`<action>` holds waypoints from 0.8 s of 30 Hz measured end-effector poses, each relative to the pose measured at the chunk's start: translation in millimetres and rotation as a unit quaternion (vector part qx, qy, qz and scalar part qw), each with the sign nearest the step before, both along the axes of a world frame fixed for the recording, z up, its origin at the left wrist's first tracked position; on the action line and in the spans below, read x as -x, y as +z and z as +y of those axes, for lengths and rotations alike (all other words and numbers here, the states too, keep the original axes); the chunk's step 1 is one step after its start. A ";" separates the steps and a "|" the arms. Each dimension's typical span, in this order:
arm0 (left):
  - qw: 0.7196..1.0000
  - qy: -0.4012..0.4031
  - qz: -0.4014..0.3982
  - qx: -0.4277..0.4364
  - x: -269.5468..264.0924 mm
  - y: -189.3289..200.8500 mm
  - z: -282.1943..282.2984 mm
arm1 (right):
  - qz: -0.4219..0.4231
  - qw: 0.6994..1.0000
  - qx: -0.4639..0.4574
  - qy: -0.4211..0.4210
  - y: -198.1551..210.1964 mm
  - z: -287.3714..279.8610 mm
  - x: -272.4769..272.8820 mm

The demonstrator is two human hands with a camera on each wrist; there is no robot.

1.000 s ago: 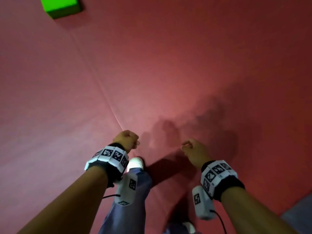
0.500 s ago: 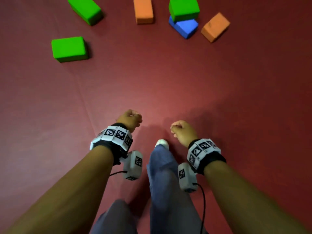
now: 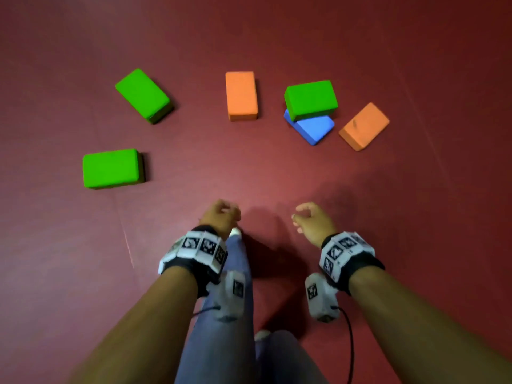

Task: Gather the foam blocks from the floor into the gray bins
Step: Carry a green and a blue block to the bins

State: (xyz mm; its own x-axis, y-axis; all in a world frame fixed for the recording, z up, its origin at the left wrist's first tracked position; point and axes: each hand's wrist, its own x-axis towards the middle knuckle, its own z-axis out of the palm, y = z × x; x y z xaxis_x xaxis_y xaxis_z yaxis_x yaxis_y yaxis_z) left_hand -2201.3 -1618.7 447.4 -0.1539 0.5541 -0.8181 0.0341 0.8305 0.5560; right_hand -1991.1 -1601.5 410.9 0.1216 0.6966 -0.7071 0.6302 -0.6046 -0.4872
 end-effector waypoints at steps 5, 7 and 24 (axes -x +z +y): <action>0.997 -0.045 0.033 0.046 15.8 -30.5 110.9 | -0.008 0.998 0.026 -0.048 -31.2 101.5 -2.5; 0.995 -0.077 0.043 0.050 10.5 -37.9 159.1 | -0.013 0.998 0.022 -0.063 -40.3 139.0 -12.5; 0.937 -0.291 0.172 0.090 -118.1 -141.0 488.0 | -0.047 0.973 0.119 -0.190 -153.0 382.2 -147.0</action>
State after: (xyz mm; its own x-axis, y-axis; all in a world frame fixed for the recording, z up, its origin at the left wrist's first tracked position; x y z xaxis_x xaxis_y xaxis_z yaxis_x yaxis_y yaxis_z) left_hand -2083.2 -1130.7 306.4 -0.1392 0.4845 -0.8636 0.6616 0.6944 0.2829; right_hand -1844.0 -1219.2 257.9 0.4094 0.4066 -0.8168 0.3745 -0.8912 -0.2559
